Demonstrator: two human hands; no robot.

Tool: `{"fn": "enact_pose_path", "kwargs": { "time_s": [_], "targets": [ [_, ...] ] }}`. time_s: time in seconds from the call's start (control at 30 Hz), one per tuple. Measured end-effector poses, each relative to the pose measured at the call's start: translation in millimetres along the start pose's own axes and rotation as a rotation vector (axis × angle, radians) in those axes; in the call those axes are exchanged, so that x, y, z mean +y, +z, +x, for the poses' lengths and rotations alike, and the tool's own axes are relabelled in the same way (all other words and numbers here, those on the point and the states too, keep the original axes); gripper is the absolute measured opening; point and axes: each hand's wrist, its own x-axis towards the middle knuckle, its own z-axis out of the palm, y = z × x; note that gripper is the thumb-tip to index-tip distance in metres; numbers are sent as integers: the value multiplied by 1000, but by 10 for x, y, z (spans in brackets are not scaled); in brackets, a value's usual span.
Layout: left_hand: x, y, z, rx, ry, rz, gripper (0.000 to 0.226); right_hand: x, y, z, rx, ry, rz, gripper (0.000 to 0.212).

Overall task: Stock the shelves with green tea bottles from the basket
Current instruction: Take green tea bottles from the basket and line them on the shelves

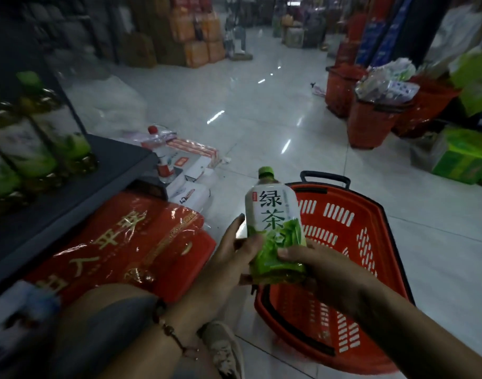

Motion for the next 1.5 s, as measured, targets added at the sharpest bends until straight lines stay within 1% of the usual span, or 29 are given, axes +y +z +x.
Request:
{"fn": "enact_pose_path", "kwargs": {
  "time_s": [0.1,0.17,0.2,0.27,0.43,0.63,0.73,0.87,1.0,1.1,1.23,1.3,1.5],
  "targets": [
    [151,-291,-302,83,69,26,71,-199,377,-38,-136,-101,-133,53],
    [264,-493,-532,150,71,-7,65,-308,650,-38,-244,-158,-173,50],
    [346,-586,-652,183,90,-13,65,-361,794,-31,-294,-183,-195,48],
    [521,-767,-913,265,158,32,74,-470,1105,-45,-398,-244,-257,48],
    [931,-1245,-1671,499,359,188,102,-737,1930,-222,-654,-412,-396,61],
    [1400,-1673,-2817,751,578,294,104,-984,3017,-685,-932,-607,-473,71],
    [1606,-1786,-3408,874,654,373,101,-1067,3534,-962,-986,-705,-498,73],
    [1840,-1867,-4140,973,703,414,111,-1133,4125,-1397,-1114,-810,-450,65],
    [2093,-1897,-4793,1052,712,561,110,-1151,4618,-1776,-1229,-872,-418,63],
    [2253,-1943,-5199,1117,703,677,111,-1170,4977,-2002,-1277,-941,-423,67],
    [2408,-2089,-5614,1169,698,781,106,-1225,5458,-2213,-1317,-1008,-432,67],
    [2475,-2196,-5796,1218,692,822,105,-1235,5733,-2300,-1327,-1034,-454,69],
    [2656,-2662,-6154,1389,684,850,94,-1252,6510,-2480,-1271,-1076,-453,73]
  ]
}}
